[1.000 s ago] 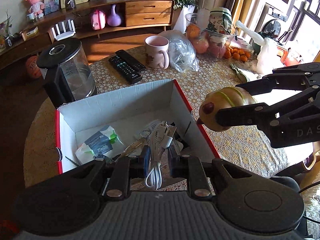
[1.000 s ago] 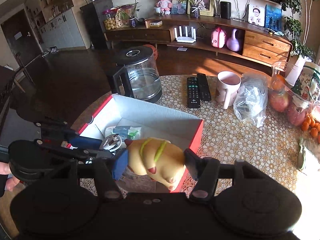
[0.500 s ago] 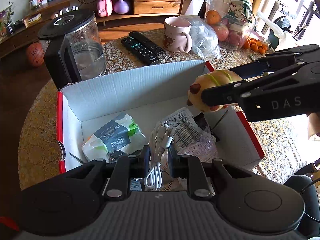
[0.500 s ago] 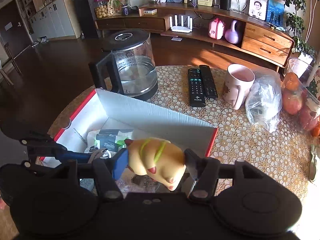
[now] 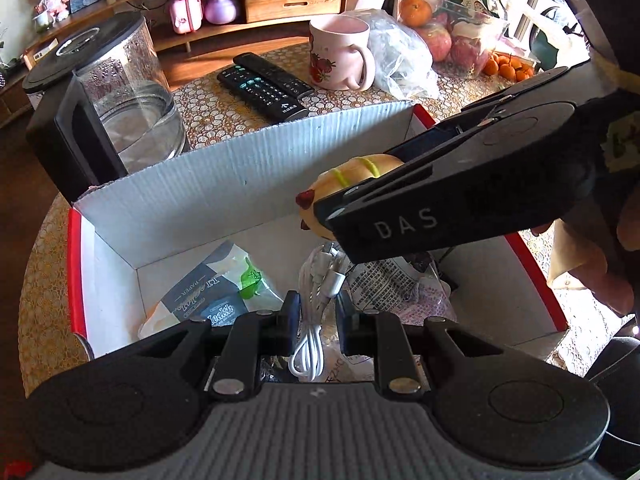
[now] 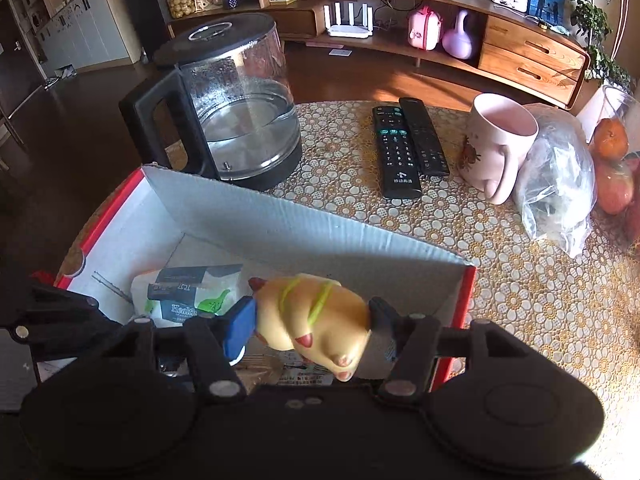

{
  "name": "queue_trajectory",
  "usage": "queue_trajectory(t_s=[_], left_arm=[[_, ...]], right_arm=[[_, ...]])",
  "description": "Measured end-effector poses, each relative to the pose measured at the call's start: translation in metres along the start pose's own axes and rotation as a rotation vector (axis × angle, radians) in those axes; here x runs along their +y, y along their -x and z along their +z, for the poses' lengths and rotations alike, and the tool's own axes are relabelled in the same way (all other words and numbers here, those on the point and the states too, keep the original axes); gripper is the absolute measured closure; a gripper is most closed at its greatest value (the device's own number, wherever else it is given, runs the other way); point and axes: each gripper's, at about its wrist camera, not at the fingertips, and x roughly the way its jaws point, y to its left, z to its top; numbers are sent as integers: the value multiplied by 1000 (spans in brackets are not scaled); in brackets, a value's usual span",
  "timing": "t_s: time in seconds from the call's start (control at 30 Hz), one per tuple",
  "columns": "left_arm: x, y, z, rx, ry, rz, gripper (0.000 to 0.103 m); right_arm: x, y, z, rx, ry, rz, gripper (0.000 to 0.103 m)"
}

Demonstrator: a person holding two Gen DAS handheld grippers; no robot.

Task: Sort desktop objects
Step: 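Lower both items into the box and open both grippers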

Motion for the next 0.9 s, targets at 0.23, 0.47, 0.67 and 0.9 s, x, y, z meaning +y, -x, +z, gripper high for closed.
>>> queue_trajectory(t_s=[0.23,0.47,0.67,0.9], left_arm=[[3,-17,-2,28,2,-1,85],[7,-27,-4,52,11,-5,85],[8,-33,-6,62,24,-12,85],[12,-34,-5,62,52,-28,85]], right_arm=[[-2,-20,-2,27,1,-5,40],[5,-26,-4,29,27,-4,39],[9,-32,-6,44,49,-21,38],[11,-35,-7,48,52,-25,35]])
